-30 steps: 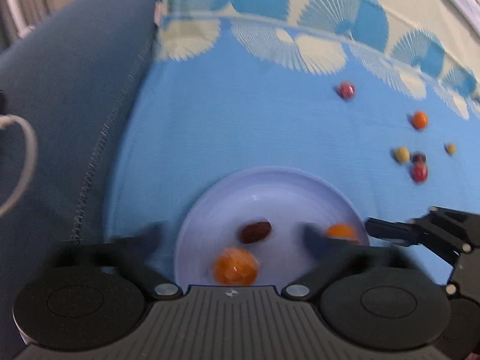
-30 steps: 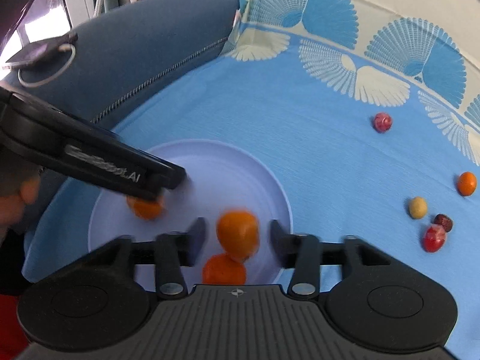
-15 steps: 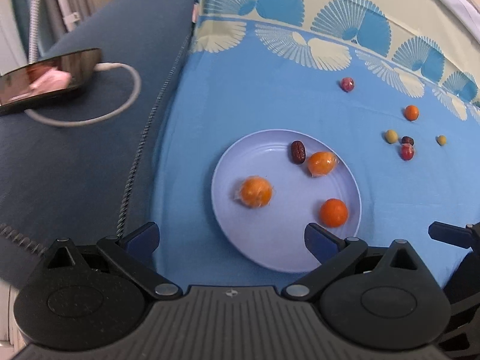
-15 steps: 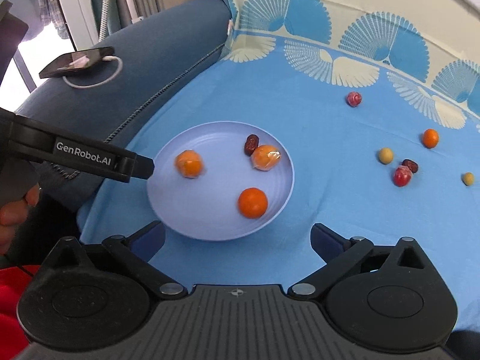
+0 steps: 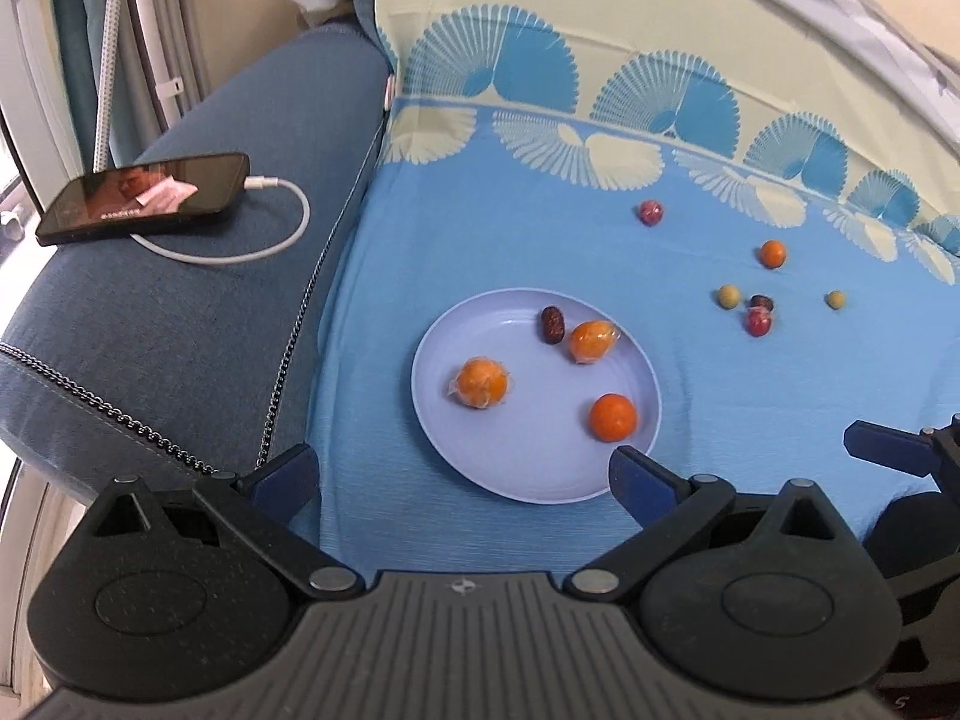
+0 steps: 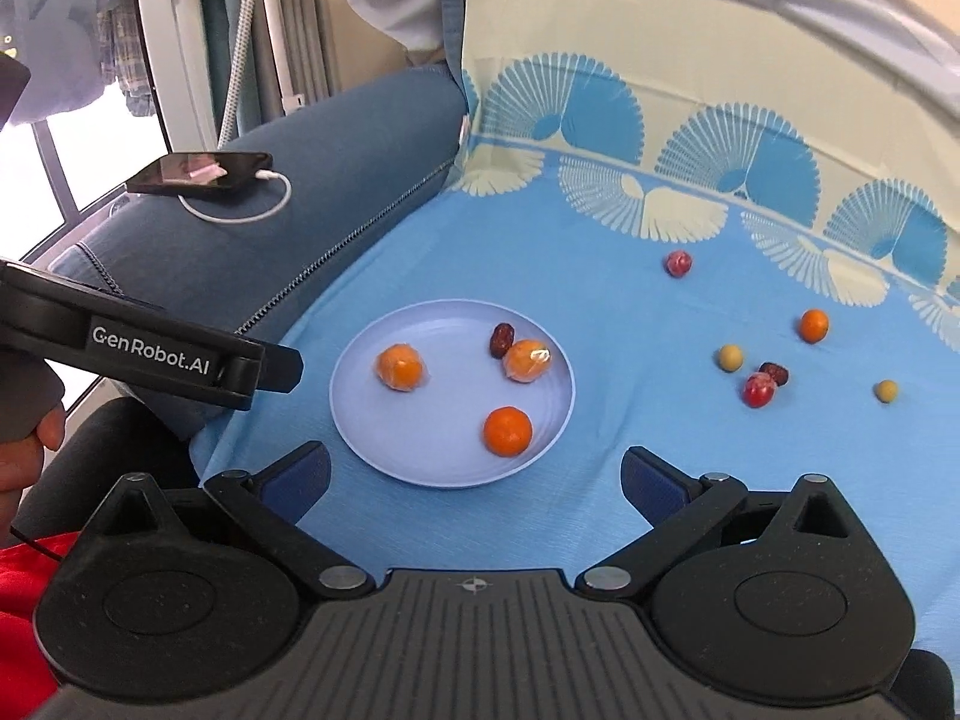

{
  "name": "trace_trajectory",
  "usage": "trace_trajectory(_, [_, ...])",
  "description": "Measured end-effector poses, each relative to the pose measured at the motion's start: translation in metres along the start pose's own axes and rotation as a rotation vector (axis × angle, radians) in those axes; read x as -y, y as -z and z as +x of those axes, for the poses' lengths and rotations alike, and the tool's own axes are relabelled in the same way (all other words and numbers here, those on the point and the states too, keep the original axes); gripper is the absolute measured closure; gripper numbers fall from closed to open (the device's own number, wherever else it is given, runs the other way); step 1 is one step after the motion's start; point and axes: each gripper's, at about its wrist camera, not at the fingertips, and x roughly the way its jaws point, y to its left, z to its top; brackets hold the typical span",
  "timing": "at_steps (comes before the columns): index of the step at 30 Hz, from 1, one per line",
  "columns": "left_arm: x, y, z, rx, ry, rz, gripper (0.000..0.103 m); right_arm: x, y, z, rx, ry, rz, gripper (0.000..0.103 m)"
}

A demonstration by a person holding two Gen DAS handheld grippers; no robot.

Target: Organize fruits

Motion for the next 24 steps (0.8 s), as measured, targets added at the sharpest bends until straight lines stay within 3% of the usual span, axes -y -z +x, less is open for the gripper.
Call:
trace_trajectory(12, [0.004, 0.006, -0.027, 0.052, 0.009, 0.000, 0.000, -0.006, 0.002, -0.021, 0.050, 0.010, -0.012, 0.001])
trace_trajectory(24, [0.001, 0.006, -0.028, 0.056, 0.010, -0.008, 0.000, -0.009, 0.002, -0.019, 0.044, 0.011, -0.019, 0.001])
